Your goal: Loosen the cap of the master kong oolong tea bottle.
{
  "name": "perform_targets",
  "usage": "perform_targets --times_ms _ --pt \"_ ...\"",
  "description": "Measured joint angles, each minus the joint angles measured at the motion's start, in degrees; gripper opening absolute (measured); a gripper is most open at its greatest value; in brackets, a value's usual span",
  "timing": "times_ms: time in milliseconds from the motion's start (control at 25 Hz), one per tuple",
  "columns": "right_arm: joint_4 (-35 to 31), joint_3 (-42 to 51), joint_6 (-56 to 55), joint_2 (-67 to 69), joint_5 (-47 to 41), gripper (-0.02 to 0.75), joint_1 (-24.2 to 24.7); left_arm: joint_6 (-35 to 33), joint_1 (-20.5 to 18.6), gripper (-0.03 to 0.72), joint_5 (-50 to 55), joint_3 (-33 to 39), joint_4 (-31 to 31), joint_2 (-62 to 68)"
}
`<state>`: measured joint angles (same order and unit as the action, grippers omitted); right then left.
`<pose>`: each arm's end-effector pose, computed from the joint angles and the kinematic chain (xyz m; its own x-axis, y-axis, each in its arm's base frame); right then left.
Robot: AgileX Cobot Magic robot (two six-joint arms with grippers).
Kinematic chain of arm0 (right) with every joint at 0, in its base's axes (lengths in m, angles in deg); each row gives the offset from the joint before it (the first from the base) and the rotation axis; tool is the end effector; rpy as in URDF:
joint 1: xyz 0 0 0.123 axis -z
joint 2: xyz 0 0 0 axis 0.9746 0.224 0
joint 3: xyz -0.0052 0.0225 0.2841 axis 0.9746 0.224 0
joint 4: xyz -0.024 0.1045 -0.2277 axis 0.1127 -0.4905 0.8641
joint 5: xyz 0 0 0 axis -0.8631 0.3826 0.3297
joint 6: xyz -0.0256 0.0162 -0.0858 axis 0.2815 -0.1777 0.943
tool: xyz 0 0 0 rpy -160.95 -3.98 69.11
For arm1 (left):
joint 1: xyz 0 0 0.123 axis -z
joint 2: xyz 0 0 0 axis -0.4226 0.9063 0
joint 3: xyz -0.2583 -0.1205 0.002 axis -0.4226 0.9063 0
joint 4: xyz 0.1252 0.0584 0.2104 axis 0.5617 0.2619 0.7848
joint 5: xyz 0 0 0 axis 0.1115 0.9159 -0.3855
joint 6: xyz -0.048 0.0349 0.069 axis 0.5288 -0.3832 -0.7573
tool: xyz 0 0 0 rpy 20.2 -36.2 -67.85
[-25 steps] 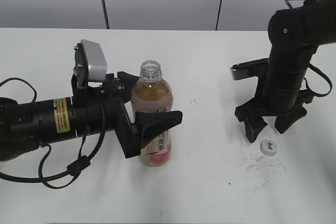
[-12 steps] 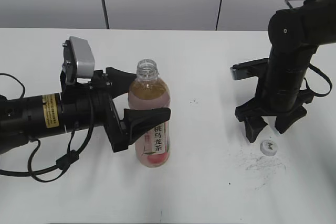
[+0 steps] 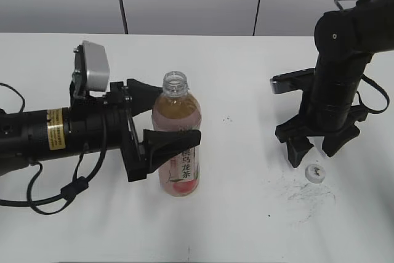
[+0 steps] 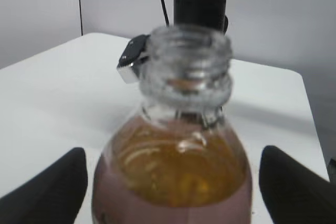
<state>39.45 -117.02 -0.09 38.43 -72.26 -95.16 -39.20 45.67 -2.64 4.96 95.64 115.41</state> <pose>0.3377 0.1123 0.1189 -0.9309 -0.3619 0.0494 -0.3612 0.9322 0.0229 0.2466 -0.1694 0.1406 -0.1129 0.1184 -0.9865 0.9518 0.2979 -0.0732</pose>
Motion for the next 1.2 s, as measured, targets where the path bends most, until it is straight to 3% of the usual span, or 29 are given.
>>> perform_targets --times_ms 720,1040,1200 --pt "-0.1 0.0 -0.4 0.0 0.1 0.566 0.0 3.2 0.0 0.595 0.2 0.0 -3.6 -16.7" --pt "-0.1 0.0 -2.2 0.0 0.2 0.566 0.0 11.2 0.0 0.592 7.6 0.0 -4.1 -24.5" --pt "-0.1 0.0 -2.5 0.0 -0.2 0.566 0.0 16.5 0.0 0.592 16.3 0.0 -4.0 -29.4"
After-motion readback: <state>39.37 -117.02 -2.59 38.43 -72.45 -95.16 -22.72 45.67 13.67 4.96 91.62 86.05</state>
